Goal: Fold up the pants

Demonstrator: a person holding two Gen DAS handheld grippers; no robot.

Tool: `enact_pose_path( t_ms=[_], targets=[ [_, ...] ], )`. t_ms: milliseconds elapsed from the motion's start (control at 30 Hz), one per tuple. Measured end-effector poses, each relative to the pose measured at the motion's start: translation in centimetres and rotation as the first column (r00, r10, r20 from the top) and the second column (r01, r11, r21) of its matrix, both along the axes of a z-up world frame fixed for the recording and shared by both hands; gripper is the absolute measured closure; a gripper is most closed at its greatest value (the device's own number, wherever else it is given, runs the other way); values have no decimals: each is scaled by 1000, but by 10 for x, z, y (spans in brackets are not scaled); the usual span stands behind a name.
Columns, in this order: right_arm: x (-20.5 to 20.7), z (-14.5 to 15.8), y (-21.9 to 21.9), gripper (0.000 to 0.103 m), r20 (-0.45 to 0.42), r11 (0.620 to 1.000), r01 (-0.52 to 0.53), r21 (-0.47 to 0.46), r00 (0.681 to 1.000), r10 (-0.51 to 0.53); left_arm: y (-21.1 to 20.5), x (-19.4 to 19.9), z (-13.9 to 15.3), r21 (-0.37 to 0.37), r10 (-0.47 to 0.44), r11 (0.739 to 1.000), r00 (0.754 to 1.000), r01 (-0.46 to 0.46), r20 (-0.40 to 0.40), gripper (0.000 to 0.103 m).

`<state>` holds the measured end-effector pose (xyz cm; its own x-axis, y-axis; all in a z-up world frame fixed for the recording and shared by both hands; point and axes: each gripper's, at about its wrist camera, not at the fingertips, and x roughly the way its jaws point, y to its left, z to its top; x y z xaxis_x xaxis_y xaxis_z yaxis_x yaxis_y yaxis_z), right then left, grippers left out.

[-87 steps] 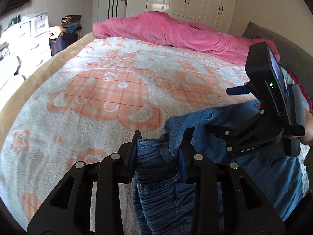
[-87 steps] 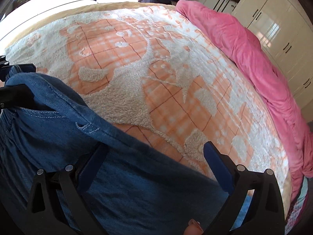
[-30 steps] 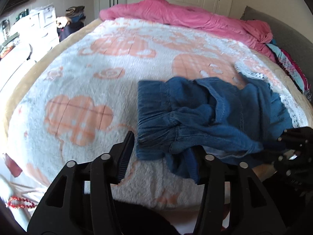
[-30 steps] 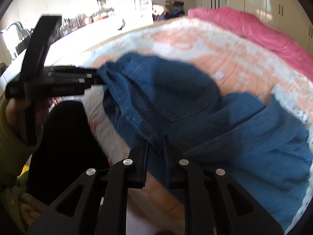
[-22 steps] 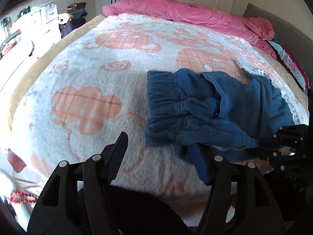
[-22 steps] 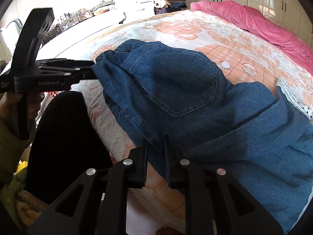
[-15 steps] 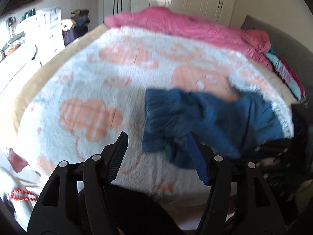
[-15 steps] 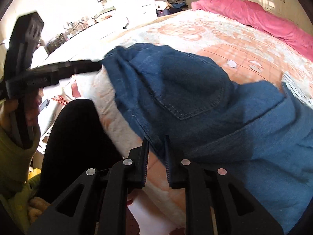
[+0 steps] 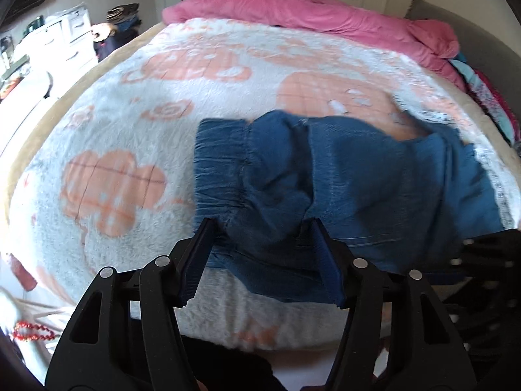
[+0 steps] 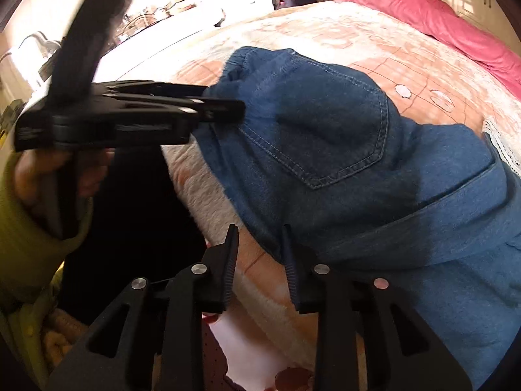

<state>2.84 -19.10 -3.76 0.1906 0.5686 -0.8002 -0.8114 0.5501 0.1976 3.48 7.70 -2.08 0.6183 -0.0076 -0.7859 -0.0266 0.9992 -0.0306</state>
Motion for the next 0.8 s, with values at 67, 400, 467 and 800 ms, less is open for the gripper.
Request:
enact_pose_path(
  t_ms=[67,400,467,800],
  targets=[
    [1,9,-5,76,-17,999,-2,38,1000,3,-2,-2,-1,29,-8,1000,1000,8,6,51],
    [28,-14,-14,61,8,982,184,-30,983,-184,-5,-4,-6,59,-13,998,1000,12,16,49],
    [23,-14,-12,61,44,984,175,-34,984,-174,-6,-4,-6,65,-9,998,1000,8,20,49],
    [33,33,-49,55,48,958,247,146,965,-256,2,-24,30,-7,26,1000,992,-25,123,49]
  ],
)
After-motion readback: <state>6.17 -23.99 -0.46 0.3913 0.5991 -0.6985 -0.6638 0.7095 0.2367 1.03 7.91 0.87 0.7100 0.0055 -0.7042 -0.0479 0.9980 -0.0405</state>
